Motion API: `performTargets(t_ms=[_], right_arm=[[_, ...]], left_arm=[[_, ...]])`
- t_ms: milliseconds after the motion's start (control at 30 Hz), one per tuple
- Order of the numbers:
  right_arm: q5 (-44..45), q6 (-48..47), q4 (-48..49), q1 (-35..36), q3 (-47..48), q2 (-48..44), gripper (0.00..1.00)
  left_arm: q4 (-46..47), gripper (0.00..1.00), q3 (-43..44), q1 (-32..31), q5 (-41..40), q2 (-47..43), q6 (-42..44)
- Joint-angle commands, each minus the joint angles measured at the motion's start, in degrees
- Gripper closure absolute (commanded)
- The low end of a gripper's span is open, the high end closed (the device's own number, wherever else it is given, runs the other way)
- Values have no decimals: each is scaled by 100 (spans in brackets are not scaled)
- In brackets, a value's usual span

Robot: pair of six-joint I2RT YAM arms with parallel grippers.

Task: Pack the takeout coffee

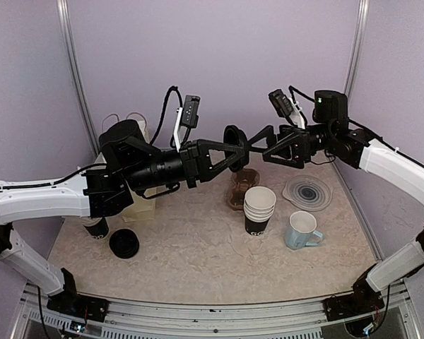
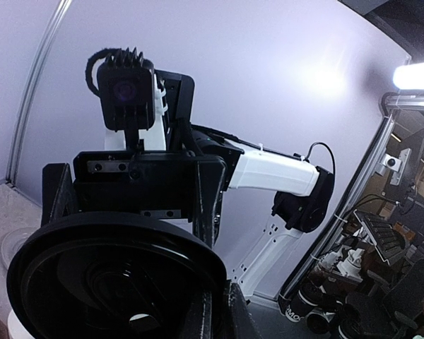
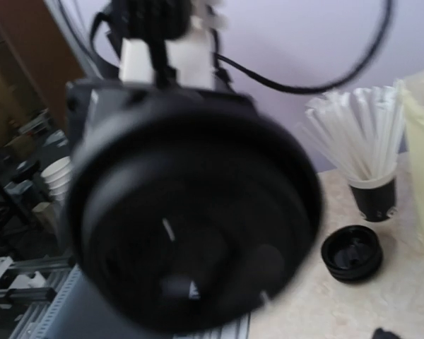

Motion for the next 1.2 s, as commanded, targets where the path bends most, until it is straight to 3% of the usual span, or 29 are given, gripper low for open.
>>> performTargets(t_ms=[0, 200, 500, 1000, 1033, 1133, 1167], right_arm=[[37, 149, -22, 179, 288, 151, 3], [180, 40, -261, 307, 387, 221, 3], [150, 74, -165, 370, 194, 251, 13], [92, -25, -39, 397, -38, 209, 42], [96, -47, -45, 397, -38, 207, 42], [-26, -5, -33, 402, -39, 227, 18], [-60, 19, -8, 413, -47, 240, 15]], left_arm=[[363, 100, 121, 19, 276, 234, -120], [396, 100, 188, 0, 304, 414, -129], [495, 100, 151, 5, 260, 455, -106], [278, 100, 266, 37, 198, 593, -50], [278, 100, 266, 33, 199, 595, -50], [292, 100, 334, 33, 256, 634, -50], [294, 100, 371, 26, 297, 660, -50]])
